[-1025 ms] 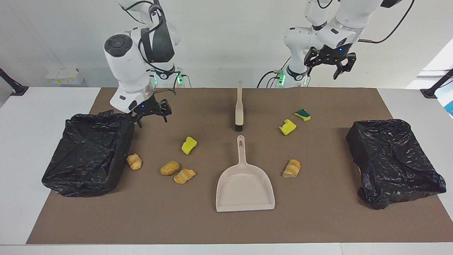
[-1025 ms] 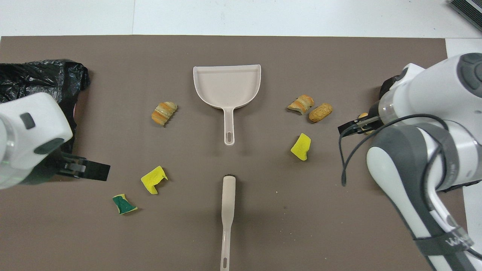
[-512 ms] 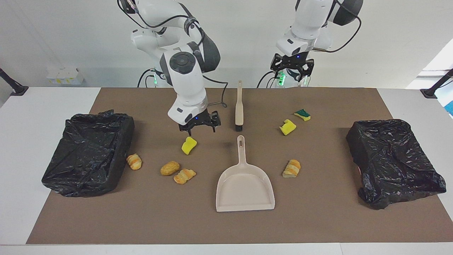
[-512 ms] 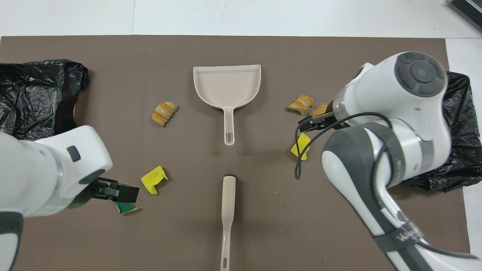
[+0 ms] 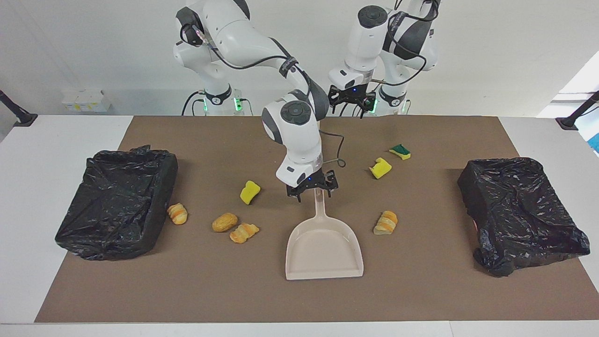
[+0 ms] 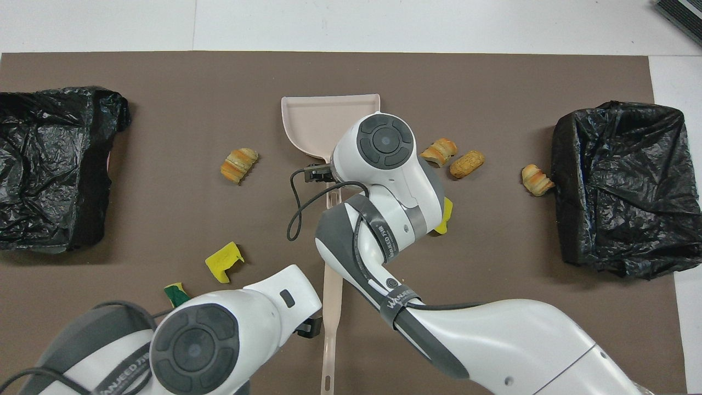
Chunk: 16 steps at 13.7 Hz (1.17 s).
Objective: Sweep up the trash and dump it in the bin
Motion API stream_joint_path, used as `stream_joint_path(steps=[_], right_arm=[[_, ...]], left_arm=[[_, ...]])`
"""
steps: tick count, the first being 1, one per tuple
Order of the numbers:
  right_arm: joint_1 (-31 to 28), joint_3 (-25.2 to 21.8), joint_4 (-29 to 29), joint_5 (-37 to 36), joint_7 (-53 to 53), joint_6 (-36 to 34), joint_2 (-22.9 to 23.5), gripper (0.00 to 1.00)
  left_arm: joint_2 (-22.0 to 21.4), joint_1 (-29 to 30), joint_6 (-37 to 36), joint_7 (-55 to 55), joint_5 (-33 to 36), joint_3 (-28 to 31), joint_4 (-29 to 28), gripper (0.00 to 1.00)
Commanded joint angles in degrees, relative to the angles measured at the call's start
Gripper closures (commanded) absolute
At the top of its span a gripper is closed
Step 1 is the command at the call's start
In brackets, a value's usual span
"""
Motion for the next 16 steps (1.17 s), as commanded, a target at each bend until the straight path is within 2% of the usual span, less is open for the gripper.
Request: stream_joint_path(steps=[1,2,5,7,8,13,16], right_arm=[[-0.33,-0.1,1.53,0.54,0.46,-0.03,0.69,0.0],[-0.16,-0.1,0.92,0.54,0.46,-0.12,0.69,0.0],[0.46,-0.1,-1.97,0.62,0.89,-0.73,-0.63,0.22],[0.55,-0.1,-3.12,0.54,0.81,-0.64,-1.24,0.24],[0.64,-0.1,-3.73,0.54,0.81,-0.64,-1.6,0.29],[0.55,-0.02,-3.65,-2.1,-0.34,-0.64,-1.6,1.0],[-0.32,-0.02,-3.65,-1.93,-7.15,-2.13,-2.56,1.0]], left_arm=[[-0.25,-4.05,4.03,-3.71,-0.72,1.06,-4.74,0.0],[0.9,-5.81,5.16,-3.8,-0.72,1.06,-5.44,0.0],[4.59,-9.59,11.4,-5.12,-0.72,1.06,-8.08,0.0],[6.87,-11.35,13.52,-5.56,-0.72,1.06,-9.14,0.0],[7.67,-12.23,14.66,-5.56,-0.72,1.06,-9.84,0.0],[7.94,-13.38,16.69,-4.68,-0.72,0.97,-12.83,0.0],[7.76,-13.47,16.51,-4.69,-0.72,0.97,-13.18,0.0]])
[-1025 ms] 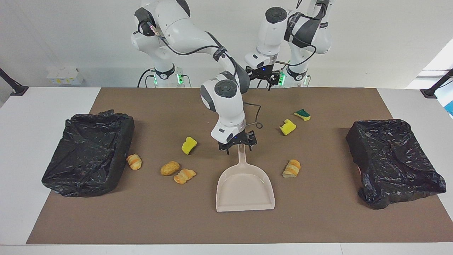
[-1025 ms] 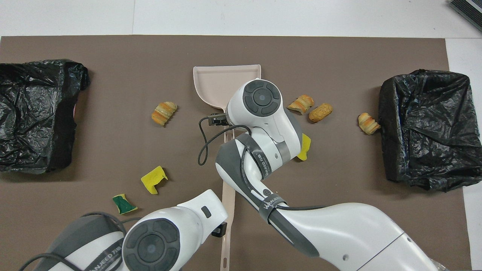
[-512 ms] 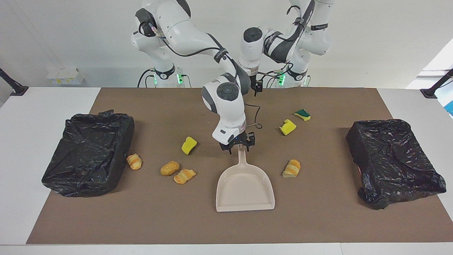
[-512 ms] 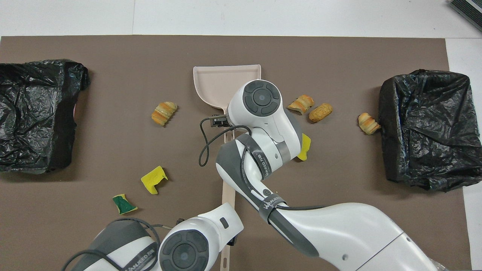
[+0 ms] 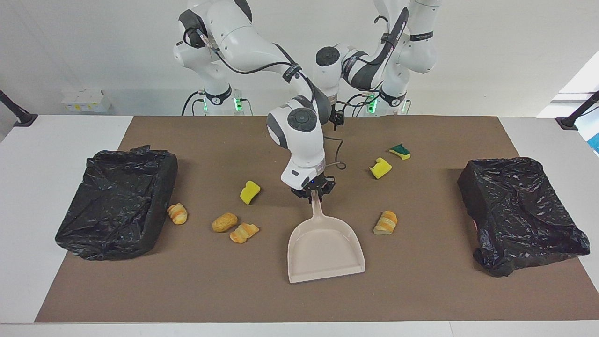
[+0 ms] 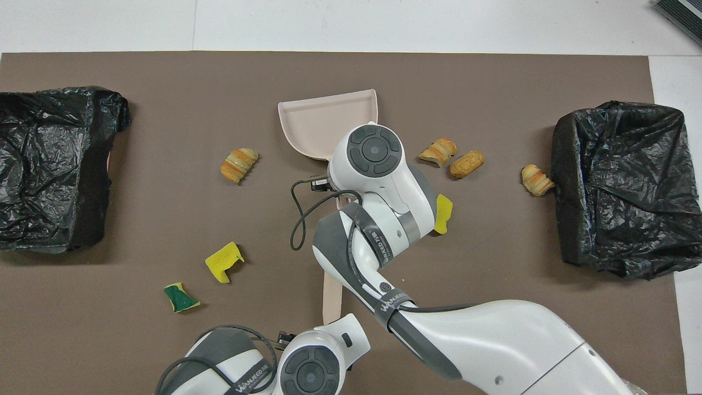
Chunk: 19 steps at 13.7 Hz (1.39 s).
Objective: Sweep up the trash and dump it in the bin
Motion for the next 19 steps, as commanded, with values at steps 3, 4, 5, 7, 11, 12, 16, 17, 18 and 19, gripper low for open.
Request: stream_joint_path(steps=[3,4,5,7,11,12,16,17,18,19], right_arm=[[-4.52,0.04,-1.92,0.22,-15.15,-6.23,-5.79,1.0],[-6.1,0.04,-1.93,0.4,-19.44,-9.56,-7.45,1.0],[-8.03,0.04,-1.93,0.49,-24.71,-12.55,-8.86,1.0],[-11.29,0.04,-2.45,0.49,-31.59,-18.1,-11.24,1.0],[-14.9,-0.05,-5.26,0.31,-44.59,-24.09,-14.84,1.0],[-15.43,-0.05,-5.79,0.05,-49.41,-25.58,-15.2,1.0],[-14.65,-0.13,-9.91,-3.28,-60.96,-27.09,-17.92,1.0],[-14.56,-0.05,-10.79,-3.99,-62.54,-26.91,-18.54,1.0],[-14.12,-0.05,-11.15,-4.43,-64.99,-26.74,-18.63,1.0],[-14.21,-0.05,-11.5,-4.43,-68.06,-26.47,-18.72,1.0]], left_arm=[[-1.34,-1.26,1.36,0.62,-0.87,0.96,-1.85,0.15],[-1.34,-1.26,1.36,0.8,-0.87,0.96,-1.76,0.33],[-1.25,-1.26,1.36,0.97,-0.87,0.96,-1.58,0.51],[-1.08,-1.17,1.36,1.32,-0.87,1.05,-1.23,0.74],[-0.64,-1.08,0.14,4.58,-0.87,1.14,-0.53,0.9],[-0.72,-1.08,-0.92,4.67,-0.78,1.22,-0.35,1.0],[-1.51,0.32,-8.72,4.05,-0.25,1.84,2.11,1.0],[-1.69,3.02,-11.36,3.88,-0.16,1.75,2.2,1.0],[-1.78,4.01,-12.86,3.35,-0.08,1.75,2.28,1.0],[-1.78,4.1,-14.18,1.43,-0.08,1.75,2.29,1.0]])
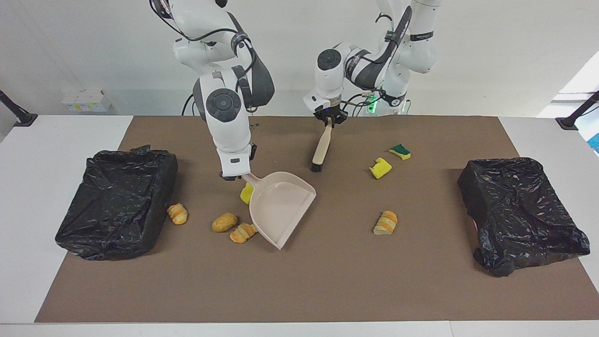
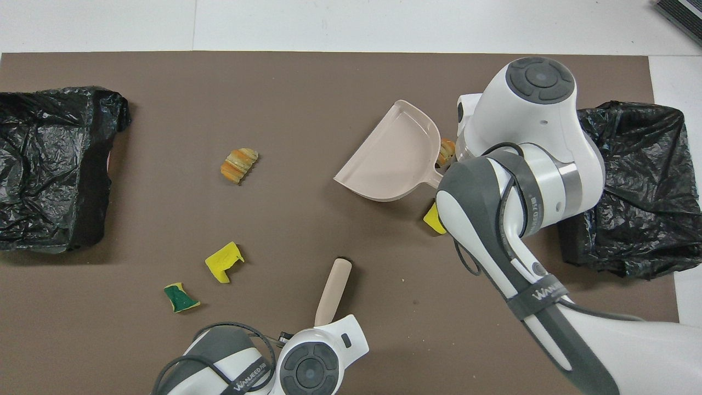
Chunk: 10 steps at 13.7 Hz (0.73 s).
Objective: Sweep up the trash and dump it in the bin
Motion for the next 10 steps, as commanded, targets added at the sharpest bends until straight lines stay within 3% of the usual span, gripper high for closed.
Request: stream_joint_path(steps=[1,5,10], right_arm=[[-0.29,0.3,-3.02,-1.03,-7.75,0.47,-2.53,1.0],[-0.38,0.3,-7.84,-4.46,-11.47,3.35,-4.89,1.0],[-0.47,0.3,-10.14,-4.37,-12.0,6.27,-5.78,1.0]], left_arm=[[-1.16,1.94,-4.96,-4.54,0.26,0.02,0.16,1.0],[-3.34,2.47,-15.14,-14.83,7.21,0.02,1.3,1.0],[-12.91,10.18,-26.66,-17.05,7.3,0.02,1.3,1.0]])
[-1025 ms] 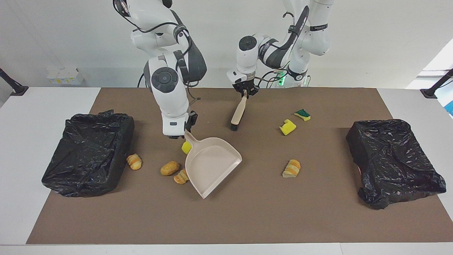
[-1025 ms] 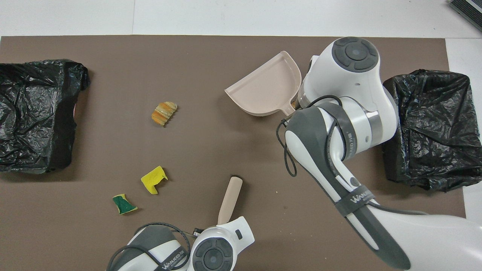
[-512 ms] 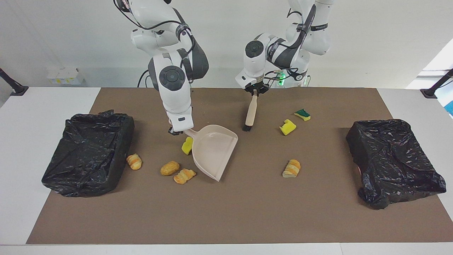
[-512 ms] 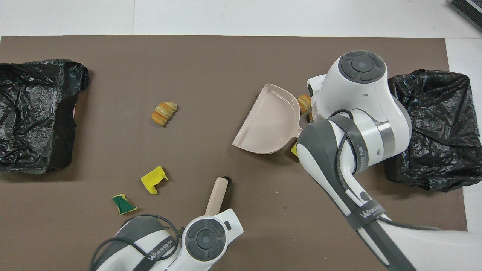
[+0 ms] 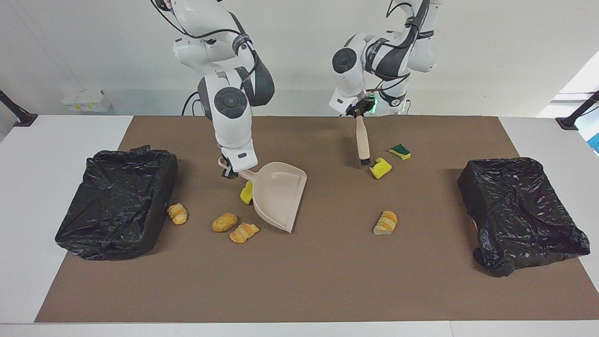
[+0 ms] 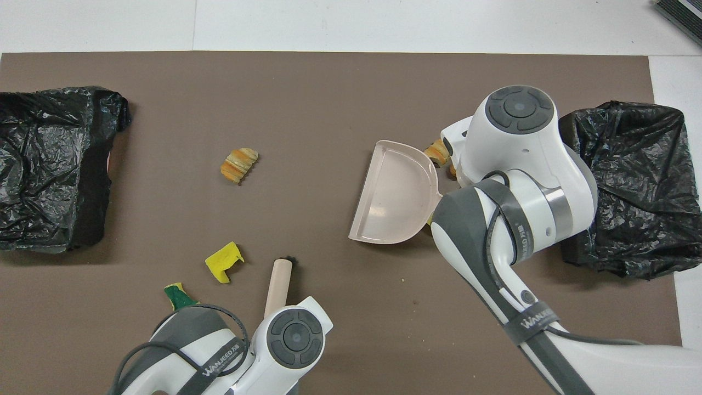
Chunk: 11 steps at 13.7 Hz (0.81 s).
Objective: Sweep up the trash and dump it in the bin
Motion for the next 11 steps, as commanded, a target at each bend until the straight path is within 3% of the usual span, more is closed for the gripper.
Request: stream_joint_path(steps=[1,4,11], right_arm=[[-0.4,0.22,-2.16,-0.77,-1.33,1.45,-2.08,1.0],[-0.84,0.22,-1.72,-0.68,-7.62,1.89,-1.73,1.0],[-0.58,0.22,-2.86,-1.38,-12.55,2.15,-2.17,1.0]], left_arm=[[-7.78,6.08,-6.53,-1.56,0.81,-0.55,-0.61,1.0],[-9.29,12.06,-10.15,-3.4,0.81,-0.64,-1.49,1.0],[-10.08,23.31,-6.64,-6.49,0.81,-0.55,-6.14,1.0]])
